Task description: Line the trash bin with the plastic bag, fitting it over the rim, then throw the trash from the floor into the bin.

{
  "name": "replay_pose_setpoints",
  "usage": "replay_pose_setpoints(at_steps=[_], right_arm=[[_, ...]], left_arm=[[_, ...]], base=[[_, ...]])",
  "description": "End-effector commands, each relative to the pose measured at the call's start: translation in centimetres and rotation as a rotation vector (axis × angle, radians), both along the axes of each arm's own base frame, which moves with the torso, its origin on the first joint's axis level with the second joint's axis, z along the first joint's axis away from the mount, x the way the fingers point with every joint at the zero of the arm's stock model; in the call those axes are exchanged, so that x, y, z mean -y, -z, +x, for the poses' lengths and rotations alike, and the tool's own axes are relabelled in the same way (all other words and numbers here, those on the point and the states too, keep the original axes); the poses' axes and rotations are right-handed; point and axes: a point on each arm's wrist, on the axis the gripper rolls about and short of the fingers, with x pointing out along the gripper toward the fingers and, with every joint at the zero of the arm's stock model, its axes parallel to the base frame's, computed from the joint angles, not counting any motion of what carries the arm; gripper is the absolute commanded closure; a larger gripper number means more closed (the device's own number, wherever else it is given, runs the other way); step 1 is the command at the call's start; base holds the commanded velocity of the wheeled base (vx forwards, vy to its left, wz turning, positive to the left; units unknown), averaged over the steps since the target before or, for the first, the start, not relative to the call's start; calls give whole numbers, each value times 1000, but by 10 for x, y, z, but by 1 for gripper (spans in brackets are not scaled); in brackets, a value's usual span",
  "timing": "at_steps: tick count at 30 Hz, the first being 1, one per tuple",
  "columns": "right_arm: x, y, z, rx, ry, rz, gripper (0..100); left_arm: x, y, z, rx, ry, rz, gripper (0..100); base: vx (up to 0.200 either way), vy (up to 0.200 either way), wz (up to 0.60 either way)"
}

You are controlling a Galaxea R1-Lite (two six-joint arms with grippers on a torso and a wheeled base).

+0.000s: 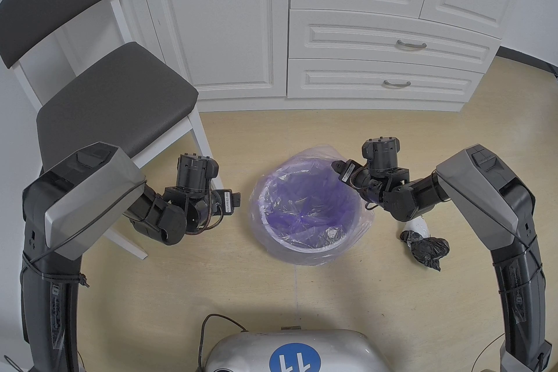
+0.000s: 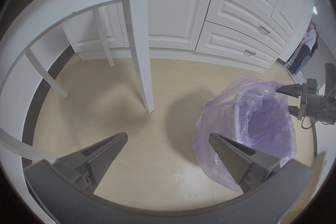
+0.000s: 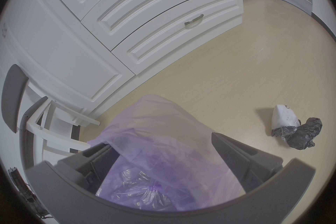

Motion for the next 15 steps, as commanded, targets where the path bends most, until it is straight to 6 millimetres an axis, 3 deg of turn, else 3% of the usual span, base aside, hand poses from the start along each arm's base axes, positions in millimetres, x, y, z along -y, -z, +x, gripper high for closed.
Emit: replay_pose_setpoints(at_steps=[1, 10, 15], right_arm=[[0, 4, 2, -1, 1, 1, 0], [8, 16, 28, 44, 84, 71, 0], [11, 18, 29, 30, 91, 67, 0]], left_arm=[[0, 0, 0, 0, -1, -1, 0], [1, 2, 0, -3, 2, 0, 0], [3, 2, -1, -3, 6, -1, 0]], base=[[0, 0, 0], [0, 0, 0], [0, 0, 0]])
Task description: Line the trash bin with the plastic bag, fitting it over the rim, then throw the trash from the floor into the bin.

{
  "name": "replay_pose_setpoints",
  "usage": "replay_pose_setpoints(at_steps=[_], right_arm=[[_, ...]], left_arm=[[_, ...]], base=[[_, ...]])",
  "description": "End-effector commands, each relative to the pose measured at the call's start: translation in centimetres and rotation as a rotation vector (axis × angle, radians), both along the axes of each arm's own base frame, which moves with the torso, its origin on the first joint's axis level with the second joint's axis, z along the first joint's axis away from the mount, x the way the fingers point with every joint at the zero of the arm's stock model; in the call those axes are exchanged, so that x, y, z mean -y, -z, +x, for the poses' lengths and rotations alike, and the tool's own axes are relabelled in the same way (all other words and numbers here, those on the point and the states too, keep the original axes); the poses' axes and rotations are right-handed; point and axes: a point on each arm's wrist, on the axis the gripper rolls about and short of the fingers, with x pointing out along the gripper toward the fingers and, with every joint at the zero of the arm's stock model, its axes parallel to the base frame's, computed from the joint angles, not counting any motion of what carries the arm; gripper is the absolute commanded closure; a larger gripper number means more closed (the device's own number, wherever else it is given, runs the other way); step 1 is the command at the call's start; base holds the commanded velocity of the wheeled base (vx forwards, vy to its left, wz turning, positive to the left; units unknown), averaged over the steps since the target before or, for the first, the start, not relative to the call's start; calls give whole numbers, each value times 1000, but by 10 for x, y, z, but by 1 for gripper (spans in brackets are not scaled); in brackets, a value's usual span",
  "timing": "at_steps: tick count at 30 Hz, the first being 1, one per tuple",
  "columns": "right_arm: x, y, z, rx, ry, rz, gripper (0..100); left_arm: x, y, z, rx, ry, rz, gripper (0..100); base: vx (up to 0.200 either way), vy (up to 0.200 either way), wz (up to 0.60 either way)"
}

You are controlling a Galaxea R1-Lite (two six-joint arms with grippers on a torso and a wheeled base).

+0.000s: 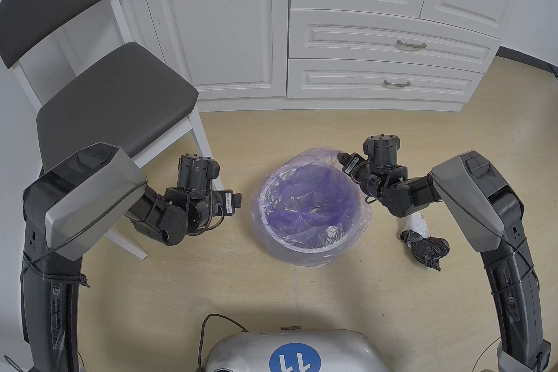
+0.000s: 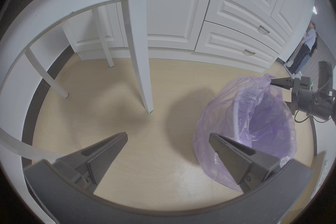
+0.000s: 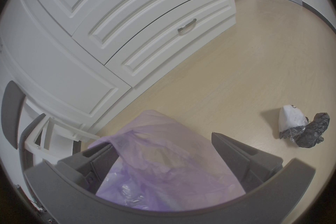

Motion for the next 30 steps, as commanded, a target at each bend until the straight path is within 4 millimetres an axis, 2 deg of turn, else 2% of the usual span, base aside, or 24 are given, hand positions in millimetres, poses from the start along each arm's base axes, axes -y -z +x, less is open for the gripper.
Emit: replay_pose_setpoints(at_steps=[1, 6, 10, 13, 15, 18, 25, 30], right_arm=[[2, 10, 2, -21, 6, -8, 0], [2, -14, -11, -15, -18, -5, 0], [8, -57, -39, -11, -107, 21, 0], [17, -68, -51, -35, -175, 26, 0], [25, -70, -51, -38, -188, 23, 0], [33, -64, -43, -46, -170, 22, 0], [34, -23, -28, -136, -164, -20, 0], [38, -5, -21, -166, -157, -38, 0]], left_arm=[[1, 2, 0, -3, 3, 0, 0], [0, 1, 0, -1, 0, 0, 0], [0, 0, 0, 0, -2, 0, 0], [-1, -1, 1, 3, -4, 1, 0], [-2, -1, 1, 4, -9, 3, 0], [-2, -1, 1, 4, -9, 3, 0], [-2, 0, 1, 1, -9, 4, 0], [-1, 2, 0, -2, -8, 5, 0]], base=[[0, 0, 0], [0, 0, 0], [0, 0, 0], [0, 0, 0], [0, 0, 0], [0, 0, 0], [0, 0, 0], [0, 0, 0]])
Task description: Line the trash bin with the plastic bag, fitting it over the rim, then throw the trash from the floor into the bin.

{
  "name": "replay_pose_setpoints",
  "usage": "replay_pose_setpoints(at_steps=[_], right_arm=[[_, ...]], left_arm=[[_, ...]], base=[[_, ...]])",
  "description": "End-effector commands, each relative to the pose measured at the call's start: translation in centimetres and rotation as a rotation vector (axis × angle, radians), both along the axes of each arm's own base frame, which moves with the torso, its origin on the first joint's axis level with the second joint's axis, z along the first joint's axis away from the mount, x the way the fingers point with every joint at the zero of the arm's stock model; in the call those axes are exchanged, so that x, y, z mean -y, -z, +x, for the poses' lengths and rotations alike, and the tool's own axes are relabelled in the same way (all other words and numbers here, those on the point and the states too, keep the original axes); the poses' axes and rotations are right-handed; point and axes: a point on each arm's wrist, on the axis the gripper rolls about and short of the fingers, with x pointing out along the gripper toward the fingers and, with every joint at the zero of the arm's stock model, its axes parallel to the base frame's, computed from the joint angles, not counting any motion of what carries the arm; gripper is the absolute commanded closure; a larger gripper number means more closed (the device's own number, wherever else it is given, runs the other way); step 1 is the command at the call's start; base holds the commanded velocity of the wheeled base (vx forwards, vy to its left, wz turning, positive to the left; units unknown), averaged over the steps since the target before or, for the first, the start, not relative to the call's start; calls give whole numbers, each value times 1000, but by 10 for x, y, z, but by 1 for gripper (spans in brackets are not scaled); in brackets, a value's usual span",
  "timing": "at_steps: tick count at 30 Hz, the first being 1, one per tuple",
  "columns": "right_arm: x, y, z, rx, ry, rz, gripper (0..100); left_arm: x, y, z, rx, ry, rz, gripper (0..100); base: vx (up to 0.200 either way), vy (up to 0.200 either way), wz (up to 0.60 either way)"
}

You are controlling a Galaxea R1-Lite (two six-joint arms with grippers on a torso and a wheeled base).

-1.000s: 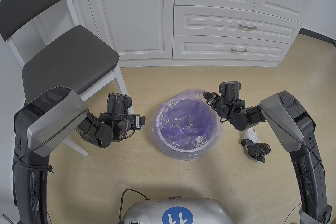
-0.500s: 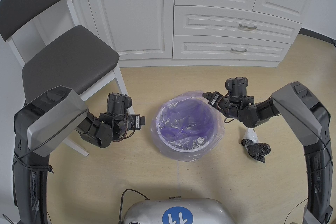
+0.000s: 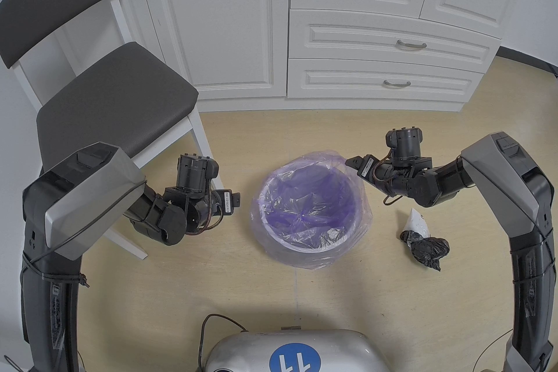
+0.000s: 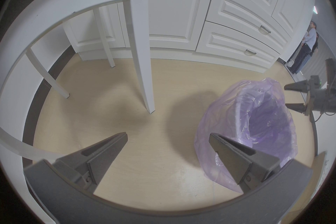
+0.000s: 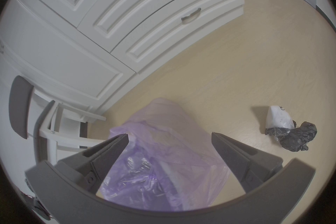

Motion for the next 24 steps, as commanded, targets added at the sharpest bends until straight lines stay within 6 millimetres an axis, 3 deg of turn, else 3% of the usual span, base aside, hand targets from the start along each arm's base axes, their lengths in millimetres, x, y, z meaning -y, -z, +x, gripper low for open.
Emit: replay_pose_setpoints(at_steps=[1, 10, 18, 24], right_arm=[[5, 25, 10, -34, 15, -16, 0], [28, 58, 26, -97, 54, -49, 0], [28, 84, 30, -169, 56, -66, 0], [28, 73, 30, -147, 57, -54, 0]], left_arm=[[1, 2, 0, -4, 0, 1, 0], [0, 2, 0, -5, 0, 2, 0], [3, 5, -1, -12, 6, 5, 0], [4, 3, -2, -8, 9, 2, 0]], base=[[0, 0, 0], [0, 0, 0], [0, 0, 0], [0, 0, 0]])
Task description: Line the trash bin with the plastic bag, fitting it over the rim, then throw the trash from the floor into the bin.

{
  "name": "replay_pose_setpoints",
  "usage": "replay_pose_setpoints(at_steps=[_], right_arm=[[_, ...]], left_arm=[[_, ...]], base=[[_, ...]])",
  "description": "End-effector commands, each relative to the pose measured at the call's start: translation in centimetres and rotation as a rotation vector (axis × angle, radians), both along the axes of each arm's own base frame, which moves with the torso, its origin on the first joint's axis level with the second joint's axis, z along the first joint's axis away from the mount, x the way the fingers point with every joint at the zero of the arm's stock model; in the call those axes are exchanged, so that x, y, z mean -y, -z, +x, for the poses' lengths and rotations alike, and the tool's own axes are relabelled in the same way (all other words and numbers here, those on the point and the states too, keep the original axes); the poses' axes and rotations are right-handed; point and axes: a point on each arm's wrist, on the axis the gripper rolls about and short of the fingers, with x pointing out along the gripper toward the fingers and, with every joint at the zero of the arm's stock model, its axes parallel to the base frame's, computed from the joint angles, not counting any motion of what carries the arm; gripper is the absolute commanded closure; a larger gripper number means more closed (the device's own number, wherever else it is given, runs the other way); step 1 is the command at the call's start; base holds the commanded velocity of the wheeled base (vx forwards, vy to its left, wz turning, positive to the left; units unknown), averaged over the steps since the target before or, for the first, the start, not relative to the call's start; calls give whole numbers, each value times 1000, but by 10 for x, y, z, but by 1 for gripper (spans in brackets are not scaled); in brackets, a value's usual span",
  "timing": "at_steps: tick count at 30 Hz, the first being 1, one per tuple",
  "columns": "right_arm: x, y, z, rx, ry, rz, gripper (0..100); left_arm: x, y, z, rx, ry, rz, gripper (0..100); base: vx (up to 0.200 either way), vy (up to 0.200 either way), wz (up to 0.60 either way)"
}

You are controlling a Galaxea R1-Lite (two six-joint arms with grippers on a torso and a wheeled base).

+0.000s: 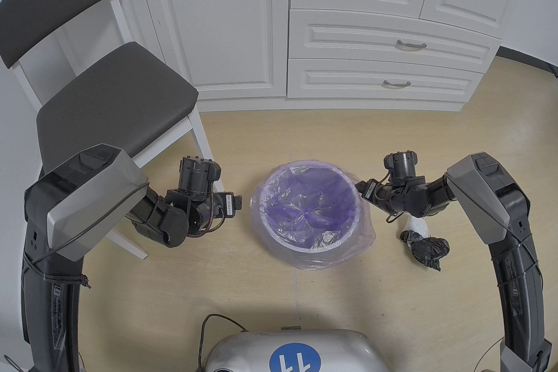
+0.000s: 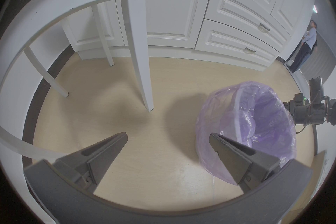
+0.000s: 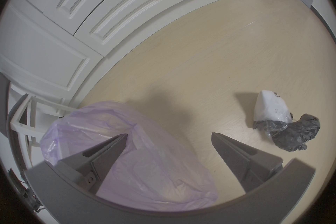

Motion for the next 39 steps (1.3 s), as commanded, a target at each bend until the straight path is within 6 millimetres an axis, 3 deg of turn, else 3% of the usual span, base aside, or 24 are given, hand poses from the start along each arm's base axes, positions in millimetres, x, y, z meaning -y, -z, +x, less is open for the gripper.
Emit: replay_pose_setpoints(at_steps=[1, 8, 9, 10, 15, 18, 20, 25, 28, 29, 34, 39], right_arm=[[3, -8, 0, 14, 7, 5, 0], [18, -87, -26, 97, 4, 12, 0], [18, -87, -26, 97, 4, 12, 0], [22, -106, -39, 102, -31, -6, 0], [29, -134, -84, 70, -146, -138, 0], [32, -137, -102, 62, -191, -202, 0], [44, -141, -122, 66, -231, -290, 0], [89, -111, -143, 26, -293, -514, 0], [110, -93, -141, 20, -315, -610, 0], [121, -75, -132, 14, -323, -645, 0], [129, -28, -108, -6, -311, -645, 0], [137, -9, -100, -43, -303, -636, 0]], left_arm=[[1, -1, -1, 3, 2, -1, 0], [0, -5, -3, 23, 2, -9, 0], [0, -5, -3, 23, 2, -9, 0], [-1, -10, -5, 28, 2, -12, 0], [-2, -27, -22, 33, 16, -12, 0], [-5, -40, -31, 46, 20, -13, 0], [-10, -62, -43, 74, 30, -28, 0], [-15, -78, -64, 96, 78, -1, 0], [-16, -83, -69, 129, 90, 0, 0], [-17, -85, -71, 157, 95, 1, 0], [-20, -90, -73, 222, 101, 15, 0], [-22, -96, -76, 244, 101, 13, 0]], base=[[0, 0, 0], [0, 0, 0], [0, 0, 0], [0, 0, 0], [0, 0, 0], [0, 0, 0], [0, 0, 0], [0, 0, 0], [0, 0, 0], [0, 0, 0], [0, 0, 0], [0, 0, 0]])
